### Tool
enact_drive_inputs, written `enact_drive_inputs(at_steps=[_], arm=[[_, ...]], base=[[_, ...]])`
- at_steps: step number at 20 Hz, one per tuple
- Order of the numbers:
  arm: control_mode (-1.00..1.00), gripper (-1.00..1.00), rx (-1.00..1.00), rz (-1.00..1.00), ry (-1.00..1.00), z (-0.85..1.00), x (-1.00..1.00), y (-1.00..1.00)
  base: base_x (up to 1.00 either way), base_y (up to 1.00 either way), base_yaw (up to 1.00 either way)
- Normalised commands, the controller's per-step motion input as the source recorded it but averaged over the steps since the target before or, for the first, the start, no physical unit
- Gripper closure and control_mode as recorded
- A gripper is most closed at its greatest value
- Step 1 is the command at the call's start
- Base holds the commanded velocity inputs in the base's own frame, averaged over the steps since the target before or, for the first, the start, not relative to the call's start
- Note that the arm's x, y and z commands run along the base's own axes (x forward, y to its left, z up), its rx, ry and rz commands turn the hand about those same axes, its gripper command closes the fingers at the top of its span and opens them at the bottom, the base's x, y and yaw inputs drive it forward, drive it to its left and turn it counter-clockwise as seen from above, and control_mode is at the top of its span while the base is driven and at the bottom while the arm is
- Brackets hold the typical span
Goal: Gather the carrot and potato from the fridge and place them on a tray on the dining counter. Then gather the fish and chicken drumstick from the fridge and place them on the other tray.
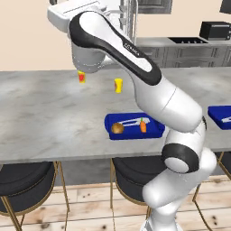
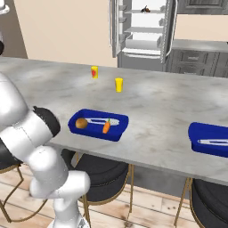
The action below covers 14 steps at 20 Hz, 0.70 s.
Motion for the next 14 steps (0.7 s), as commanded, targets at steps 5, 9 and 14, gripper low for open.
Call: enact_drive_inputs(at_steps=[5, 9, 14], arm=[[-1.0, -1.0, -0.33, 0.04, -0.2, 0.22, -0.02, -1.0], [-1.0, -1.0, -0.32, 0.04, -0.07, 0.35, 0.22, -1.0], [-1.0, -1.0, -0.55, 0.02, 0.01, -0.38, 0.09, -0.93]], base=[[0.0, 0.0, 0.0], [0.0, 0.0, 0.0], [0.0, 0.0, 0.0]])
